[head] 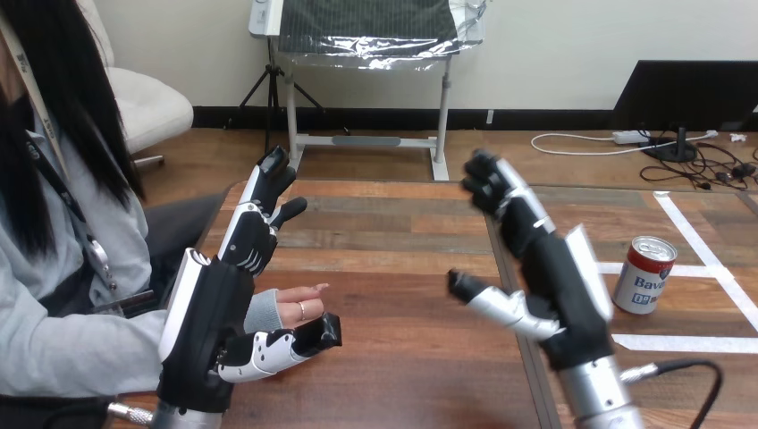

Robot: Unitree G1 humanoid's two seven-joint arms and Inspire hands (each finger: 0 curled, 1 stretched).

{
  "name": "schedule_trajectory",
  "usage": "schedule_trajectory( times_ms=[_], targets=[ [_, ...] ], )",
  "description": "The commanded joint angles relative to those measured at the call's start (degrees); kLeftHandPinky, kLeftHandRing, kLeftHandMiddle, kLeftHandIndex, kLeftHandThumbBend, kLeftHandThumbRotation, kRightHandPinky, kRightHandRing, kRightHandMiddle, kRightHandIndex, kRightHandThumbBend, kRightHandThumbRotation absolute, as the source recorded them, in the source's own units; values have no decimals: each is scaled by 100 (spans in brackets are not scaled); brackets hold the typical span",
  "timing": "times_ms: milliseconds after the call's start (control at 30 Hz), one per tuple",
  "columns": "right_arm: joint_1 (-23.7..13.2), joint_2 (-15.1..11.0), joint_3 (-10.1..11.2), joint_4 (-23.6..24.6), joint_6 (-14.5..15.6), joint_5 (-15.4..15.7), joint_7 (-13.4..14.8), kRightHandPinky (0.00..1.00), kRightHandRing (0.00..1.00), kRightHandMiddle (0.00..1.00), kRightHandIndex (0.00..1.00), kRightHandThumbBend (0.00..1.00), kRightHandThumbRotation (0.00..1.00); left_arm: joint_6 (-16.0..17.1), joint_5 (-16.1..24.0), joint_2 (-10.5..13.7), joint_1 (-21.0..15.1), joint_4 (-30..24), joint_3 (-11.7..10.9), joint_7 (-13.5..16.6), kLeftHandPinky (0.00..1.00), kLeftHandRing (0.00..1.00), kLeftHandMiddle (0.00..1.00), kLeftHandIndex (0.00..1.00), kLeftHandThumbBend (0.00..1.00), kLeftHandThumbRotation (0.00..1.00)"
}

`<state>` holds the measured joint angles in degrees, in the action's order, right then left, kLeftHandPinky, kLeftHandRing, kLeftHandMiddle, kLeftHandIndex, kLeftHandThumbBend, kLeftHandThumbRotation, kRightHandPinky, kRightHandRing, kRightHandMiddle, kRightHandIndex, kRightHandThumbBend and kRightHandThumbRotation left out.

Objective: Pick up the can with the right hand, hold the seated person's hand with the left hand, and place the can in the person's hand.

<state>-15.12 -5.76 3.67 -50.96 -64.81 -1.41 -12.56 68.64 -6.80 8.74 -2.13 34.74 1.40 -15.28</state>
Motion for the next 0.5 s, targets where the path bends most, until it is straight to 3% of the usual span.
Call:
schedule_trajectory(
  times_ms=[0, 200, 467],
  targets=[
    [-688, -121, 167, -56, -239, -130, 91, 88, 88, 90, 92, 100, 52, 17, -107, -6, -204, -160, -29, -20, 89, 97, 100, 98, 100, 61],
    [-839, -198, 287, -138, -330, -63, 287, 84, 86, 89, 91, 100, 52, 62, -127, -8, -219, -117, -48, -37, 89, 97, 100, 98, 100, 61],
    [-967, -295, 389, -8, -212, -147, 399, 85, 88, 90, 92, 100, 49, 56, -143, -11, -212, -137, -64, -35, 89, 96, 100, 98, 100, 61]
  ],
)
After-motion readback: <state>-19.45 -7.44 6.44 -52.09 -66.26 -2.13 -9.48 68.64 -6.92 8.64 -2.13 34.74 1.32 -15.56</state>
